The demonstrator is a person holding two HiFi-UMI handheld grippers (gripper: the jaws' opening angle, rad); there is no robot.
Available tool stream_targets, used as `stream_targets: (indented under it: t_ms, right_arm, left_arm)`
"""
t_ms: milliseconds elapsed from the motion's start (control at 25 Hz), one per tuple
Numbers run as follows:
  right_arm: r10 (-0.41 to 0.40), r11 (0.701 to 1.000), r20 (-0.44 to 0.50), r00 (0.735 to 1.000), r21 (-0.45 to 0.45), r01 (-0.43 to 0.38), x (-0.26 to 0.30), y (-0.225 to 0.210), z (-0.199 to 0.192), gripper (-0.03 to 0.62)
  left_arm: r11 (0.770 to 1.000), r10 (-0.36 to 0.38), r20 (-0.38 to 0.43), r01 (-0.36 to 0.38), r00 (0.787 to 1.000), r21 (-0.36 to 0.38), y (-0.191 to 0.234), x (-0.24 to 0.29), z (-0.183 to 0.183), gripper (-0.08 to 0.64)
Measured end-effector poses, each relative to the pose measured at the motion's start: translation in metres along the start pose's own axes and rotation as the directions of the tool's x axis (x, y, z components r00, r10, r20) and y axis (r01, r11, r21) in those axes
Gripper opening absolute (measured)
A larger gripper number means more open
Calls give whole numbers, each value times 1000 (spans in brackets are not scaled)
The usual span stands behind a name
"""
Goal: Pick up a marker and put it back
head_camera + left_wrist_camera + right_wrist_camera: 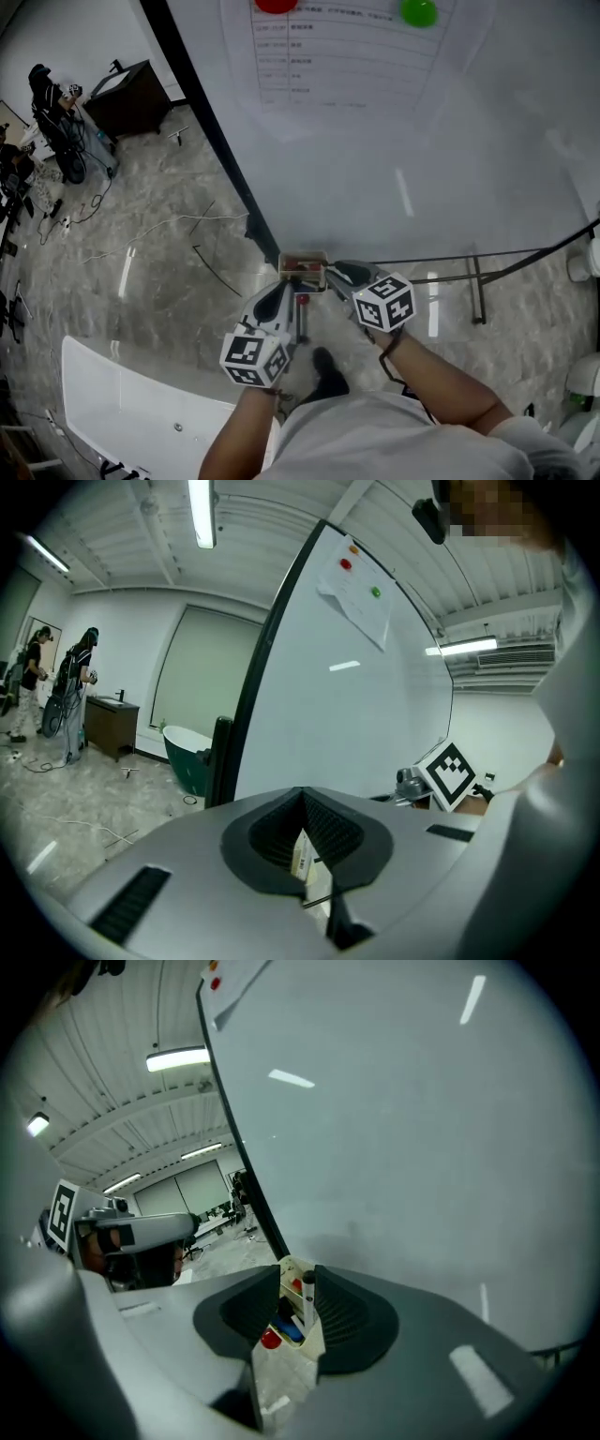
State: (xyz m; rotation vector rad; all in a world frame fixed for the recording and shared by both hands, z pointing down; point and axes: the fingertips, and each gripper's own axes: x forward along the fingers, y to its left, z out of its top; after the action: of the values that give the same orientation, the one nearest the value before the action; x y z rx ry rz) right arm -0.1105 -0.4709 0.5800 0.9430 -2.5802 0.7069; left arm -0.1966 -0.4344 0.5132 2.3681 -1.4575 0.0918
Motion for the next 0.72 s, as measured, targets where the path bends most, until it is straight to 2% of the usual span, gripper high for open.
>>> stream_targets:
  t_ms: [240,400,720]
  right_arm:
    - [-17,999,-54,998,33,19,44,-23,-16,92]
    - [-24,999,-81,996,-23,22,51,-20,-18,69]
    - [-1,992,40,999,-124,6,2,4,23,66]
  left_arm:
    - [1000,-5,-26,5,1000,-17,29,20,-10,5]
    - [999,-8,-34,7,999,-31,29,19,-12,5]
    - [1000,-13,20,13,1000,12,-8,7,17,5]
